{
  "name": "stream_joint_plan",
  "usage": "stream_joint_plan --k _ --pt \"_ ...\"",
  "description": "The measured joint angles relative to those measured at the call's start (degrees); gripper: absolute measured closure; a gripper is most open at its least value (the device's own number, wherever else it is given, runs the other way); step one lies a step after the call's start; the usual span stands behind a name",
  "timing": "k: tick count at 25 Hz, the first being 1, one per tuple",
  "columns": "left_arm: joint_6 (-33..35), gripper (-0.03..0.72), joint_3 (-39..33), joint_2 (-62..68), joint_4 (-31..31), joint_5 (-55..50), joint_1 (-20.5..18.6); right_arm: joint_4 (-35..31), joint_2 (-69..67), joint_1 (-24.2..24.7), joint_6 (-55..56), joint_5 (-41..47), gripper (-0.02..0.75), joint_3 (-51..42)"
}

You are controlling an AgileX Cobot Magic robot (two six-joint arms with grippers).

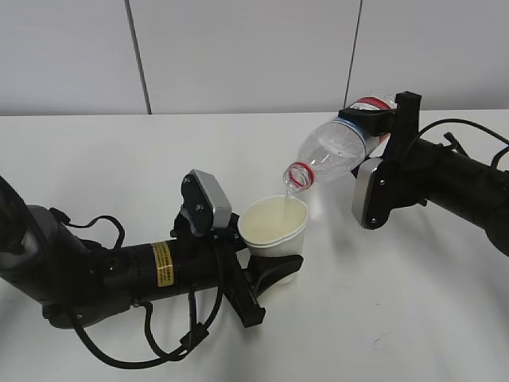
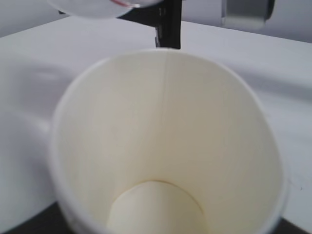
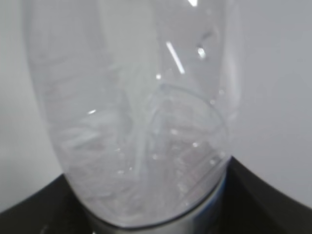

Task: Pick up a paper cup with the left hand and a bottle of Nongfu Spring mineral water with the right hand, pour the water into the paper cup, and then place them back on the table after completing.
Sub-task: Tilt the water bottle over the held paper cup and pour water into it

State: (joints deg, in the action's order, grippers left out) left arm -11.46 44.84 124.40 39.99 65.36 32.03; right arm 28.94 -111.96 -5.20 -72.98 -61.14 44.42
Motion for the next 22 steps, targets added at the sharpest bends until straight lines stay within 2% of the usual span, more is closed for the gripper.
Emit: stream_joint_plan --k 22 --pt "0.0 0.323 0.0 0.0 0.5 -0.1 0.0 -0.9 0.0 0.0 -1.8 -0.2 0.274 0.0"
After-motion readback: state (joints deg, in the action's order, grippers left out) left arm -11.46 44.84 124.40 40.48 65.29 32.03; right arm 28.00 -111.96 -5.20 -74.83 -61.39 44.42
